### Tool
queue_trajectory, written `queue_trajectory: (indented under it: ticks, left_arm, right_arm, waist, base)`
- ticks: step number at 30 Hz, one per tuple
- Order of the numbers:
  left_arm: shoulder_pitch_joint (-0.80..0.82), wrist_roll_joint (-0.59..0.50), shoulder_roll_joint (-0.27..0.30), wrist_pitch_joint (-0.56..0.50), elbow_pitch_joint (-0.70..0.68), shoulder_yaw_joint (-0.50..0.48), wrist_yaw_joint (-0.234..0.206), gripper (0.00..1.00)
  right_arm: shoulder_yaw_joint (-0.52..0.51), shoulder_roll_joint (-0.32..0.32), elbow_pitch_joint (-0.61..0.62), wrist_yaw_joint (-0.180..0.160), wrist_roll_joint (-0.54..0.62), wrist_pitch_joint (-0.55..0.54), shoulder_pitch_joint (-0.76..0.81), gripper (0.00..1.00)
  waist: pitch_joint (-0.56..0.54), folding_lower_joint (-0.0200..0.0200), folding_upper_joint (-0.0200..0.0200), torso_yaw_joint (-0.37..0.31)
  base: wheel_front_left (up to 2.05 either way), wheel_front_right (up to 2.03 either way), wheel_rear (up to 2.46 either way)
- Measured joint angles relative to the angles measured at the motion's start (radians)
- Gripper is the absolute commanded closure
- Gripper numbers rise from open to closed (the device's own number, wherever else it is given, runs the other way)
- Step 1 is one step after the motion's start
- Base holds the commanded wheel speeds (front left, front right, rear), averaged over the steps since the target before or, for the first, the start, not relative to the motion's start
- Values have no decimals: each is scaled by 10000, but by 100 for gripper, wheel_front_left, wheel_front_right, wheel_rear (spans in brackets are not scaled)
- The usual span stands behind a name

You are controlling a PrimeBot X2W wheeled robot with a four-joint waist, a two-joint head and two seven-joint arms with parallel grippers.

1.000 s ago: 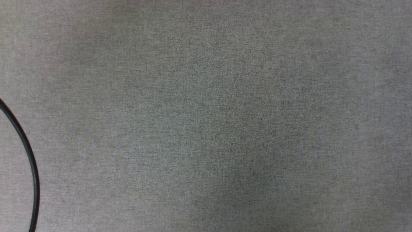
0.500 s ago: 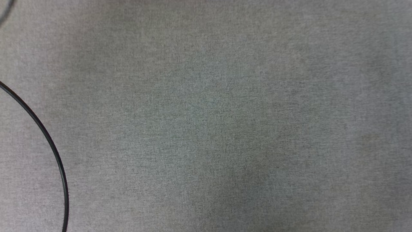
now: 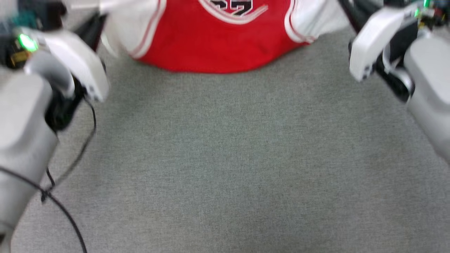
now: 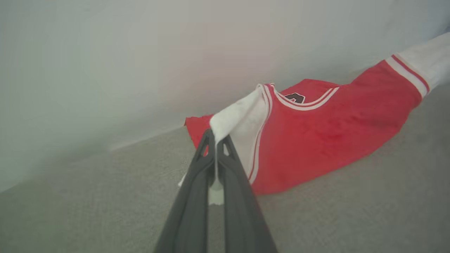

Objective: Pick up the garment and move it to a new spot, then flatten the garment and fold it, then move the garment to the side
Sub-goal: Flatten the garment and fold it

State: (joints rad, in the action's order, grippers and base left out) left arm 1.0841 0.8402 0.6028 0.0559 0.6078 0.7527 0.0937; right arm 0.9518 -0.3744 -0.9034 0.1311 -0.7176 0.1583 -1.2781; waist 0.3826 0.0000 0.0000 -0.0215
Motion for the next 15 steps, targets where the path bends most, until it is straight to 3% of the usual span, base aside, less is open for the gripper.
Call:
queue_trajectory:
  ticks: [5,15]
  left_arm:
    - [-2316,713,485,297,-918,-136,-449,100]
    - [-6605,1513,1709,656,-3404,-90,-2184,100]
  right_arm:
    - [629,-493,614,0,-623,270,1508,100]
    - [1386,-1820,1781,0,-1515,510,4137,100]
  waist:
    - [-674,-1,0,-35]
    - [-1840,-1,0,-191]
  base:
    - [0,0,0]
    - [0,0,0]
